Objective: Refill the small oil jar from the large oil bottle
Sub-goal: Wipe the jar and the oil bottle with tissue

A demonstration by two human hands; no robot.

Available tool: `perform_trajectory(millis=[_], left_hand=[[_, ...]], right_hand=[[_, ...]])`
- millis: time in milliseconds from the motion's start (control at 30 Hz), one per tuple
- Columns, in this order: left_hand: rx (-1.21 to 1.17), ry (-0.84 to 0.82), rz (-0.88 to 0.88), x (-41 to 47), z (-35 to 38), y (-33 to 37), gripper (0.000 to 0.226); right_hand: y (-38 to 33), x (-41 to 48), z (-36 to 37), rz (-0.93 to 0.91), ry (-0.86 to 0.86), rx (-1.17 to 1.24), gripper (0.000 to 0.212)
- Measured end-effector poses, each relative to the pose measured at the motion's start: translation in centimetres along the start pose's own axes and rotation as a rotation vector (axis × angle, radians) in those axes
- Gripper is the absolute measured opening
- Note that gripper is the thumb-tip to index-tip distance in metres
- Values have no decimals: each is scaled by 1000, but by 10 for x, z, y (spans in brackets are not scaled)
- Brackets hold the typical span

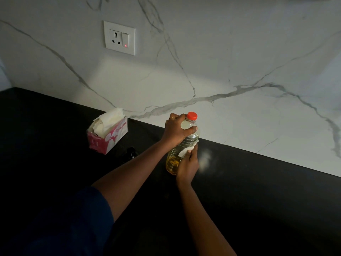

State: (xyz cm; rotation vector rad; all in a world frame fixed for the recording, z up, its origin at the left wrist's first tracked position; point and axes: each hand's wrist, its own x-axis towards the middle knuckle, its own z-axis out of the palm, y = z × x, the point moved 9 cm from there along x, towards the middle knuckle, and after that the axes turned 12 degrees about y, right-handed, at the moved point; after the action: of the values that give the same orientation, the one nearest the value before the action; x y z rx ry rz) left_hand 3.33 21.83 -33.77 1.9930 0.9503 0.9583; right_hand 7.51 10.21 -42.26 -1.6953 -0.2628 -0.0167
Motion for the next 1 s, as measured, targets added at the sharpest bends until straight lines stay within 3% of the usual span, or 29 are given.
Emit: perform_trajectory(millis=[400, 700, 1000], left_hand=[[-2, 1, -18, 0, 1, -4, 51], [-21, -13, 2, 0, 0, -4, 49], [-26, 23, 18, -4, -4, 0, 86]], right_hand=[[-3, 0, -1, -19, 8, -21, 41], [-26, -4, -15, -63, 64, 120, 43], [-48, 22, -19, -60, 97, 200, 35]])
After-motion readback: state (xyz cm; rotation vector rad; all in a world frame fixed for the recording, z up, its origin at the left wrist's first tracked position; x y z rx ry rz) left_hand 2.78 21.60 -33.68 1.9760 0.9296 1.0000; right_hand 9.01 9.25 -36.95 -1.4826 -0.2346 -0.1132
